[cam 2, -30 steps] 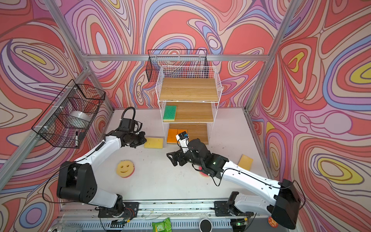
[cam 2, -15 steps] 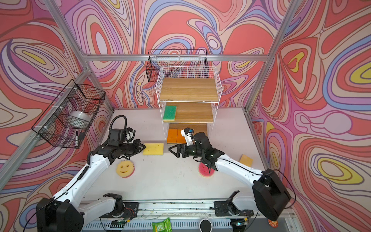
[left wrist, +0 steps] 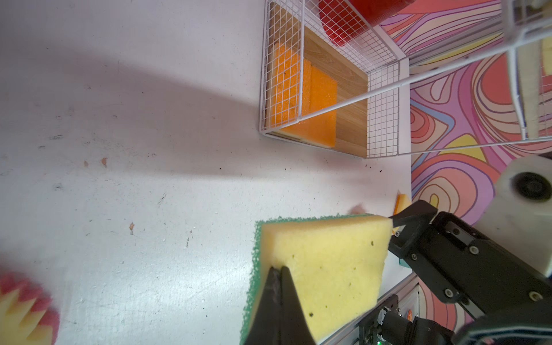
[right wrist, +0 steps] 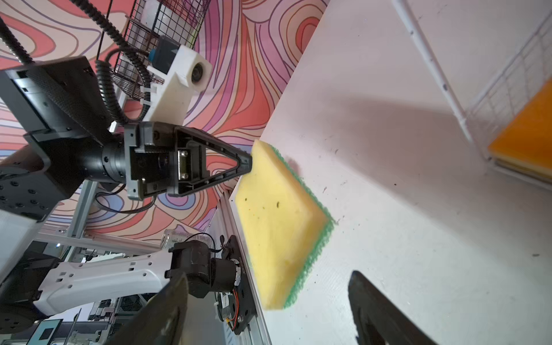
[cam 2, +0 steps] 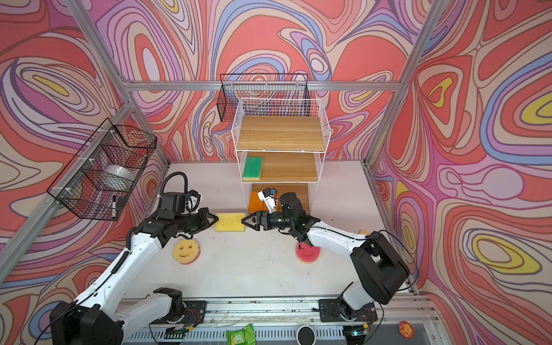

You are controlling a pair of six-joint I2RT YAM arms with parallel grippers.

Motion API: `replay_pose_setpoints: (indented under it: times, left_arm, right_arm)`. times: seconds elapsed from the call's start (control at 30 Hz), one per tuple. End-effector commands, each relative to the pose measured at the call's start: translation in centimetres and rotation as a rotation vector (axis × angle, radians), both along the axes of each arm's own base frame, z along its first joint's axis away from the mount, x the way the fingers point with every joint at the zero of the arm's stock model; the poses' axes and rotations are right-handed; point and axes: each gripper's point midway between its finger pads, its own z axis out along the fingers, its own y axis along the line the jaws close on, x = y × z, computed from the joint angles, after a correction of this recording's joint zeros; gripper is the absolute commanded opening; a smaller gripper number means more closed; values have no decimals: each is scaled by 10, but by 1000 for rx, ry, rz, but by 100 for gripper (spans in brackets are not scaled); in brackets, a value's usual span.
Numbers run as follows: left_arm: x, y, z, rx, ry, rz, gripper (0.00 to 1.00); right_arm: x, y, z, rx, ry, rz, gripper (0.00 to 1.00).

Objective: Place and organize the cleaning sponges onto the shelf
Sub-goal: 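Lift the yellow sponge with the left gripper while the right gripper approaches it, then close the right gripper on the sponge while the left gripper releases it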

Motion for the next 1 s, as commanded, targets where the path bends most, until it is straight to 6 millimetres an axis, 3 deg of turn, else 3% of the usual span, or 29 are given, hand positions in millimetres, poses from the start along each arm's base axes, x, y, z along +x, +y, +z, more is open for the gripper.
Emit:
replay_pose_setpoints:
  times: [0.0, 0.2, 0.43, 0.53, 0.7, 0.77, 0.8, 0.87, 0.97]
  left_arm:
    - [9, -4, 19, -29, -47, -5, 0]
    - [16, -7, 25, -51, -59, -6, 0]
    - [21, -11, 26, -62, -61, -20, 0]
    - [22, -11, 27, -67, -63, -18, 0]
    - [24, -11, 26, -67, -61, -17, 3]
    - [24, -10, 24, -62, -59, -16, 12]
    - [24, -10, 24, -60, -61, -15, 23]
    - [23, -9, 25, -54, -63, -11, 51]
    - [21, -2, 28, -20, -78, 9, 96]
  right_arm:
    - [5, 10, 8, 41, -6, 31, 85]
    - [11, 19, 11, 55, -7, 55, 77]
    - [14, 23, 12, 71, -9, 60, 57]
    - [16, 24, 10, 68, -8, 59, 42]
    - [19, 22, 5, 48, -11, 34, 31]
    - [19, 20, 3, 41, -15, 26, 25]
    - [19, 19, 3, 37, -19, 21, 20]
    - [19, 18, 1, 29, -21, 15, 15]
    - [18, 14, -3, 5, -27, 7, 15]
